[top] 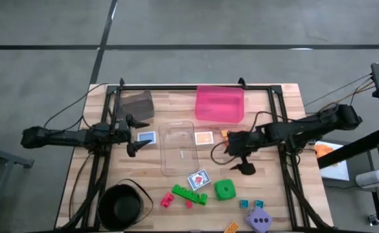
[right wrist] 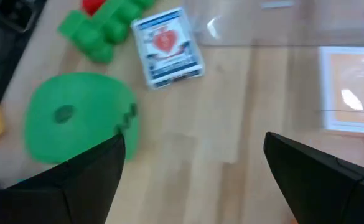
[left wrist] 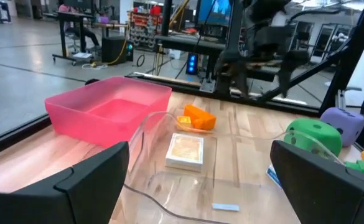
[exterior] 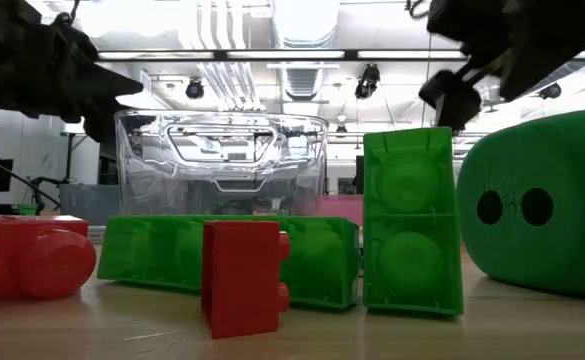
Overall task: Pick & Place Toys
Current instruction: Put the green dice into the transparent bin
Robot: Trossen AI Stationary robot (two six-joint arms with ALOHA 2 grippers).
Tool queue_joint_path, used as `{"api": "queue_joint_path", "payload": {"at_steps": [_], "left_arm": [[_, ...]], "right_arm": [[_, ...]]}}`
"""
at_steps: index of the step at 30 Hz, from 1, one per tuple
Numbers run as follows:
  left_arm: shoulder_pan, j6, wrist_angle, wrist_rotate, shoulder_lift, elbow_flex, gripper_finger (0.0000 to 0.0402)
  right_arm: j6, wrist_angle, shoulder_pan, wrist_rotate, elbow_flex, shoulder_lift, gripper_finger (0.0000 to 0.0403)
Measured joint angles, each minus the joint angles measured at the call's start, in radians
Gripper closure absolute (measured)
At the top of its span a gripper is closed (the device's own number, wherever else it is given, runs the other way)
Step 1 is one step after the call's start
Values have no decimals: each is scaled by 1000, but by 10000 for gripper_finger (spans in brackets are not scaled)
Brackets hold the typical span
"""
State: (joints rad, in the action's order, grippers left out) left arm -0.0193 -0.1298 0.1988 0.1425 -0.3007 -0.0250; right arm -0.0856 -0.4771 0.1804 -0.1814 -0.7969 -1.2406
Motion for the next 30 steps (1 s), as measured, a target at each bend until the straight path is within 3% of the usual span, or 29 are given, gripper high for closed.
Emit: {"api": "queue_joint_path", "payload": {"at_steps": [15,23,30], "left_arm": [[0,1,38,8,-31,0,9],[0,31,37,8,-31,0,9],[-1,51,37,8,-31,0,9]], "right_arm": [[-146,-123,255,41,-257,-214,25],[-216,-221,299,113,-356,-348,25],[-225,-324,302,115,-448,-445,25]]}}
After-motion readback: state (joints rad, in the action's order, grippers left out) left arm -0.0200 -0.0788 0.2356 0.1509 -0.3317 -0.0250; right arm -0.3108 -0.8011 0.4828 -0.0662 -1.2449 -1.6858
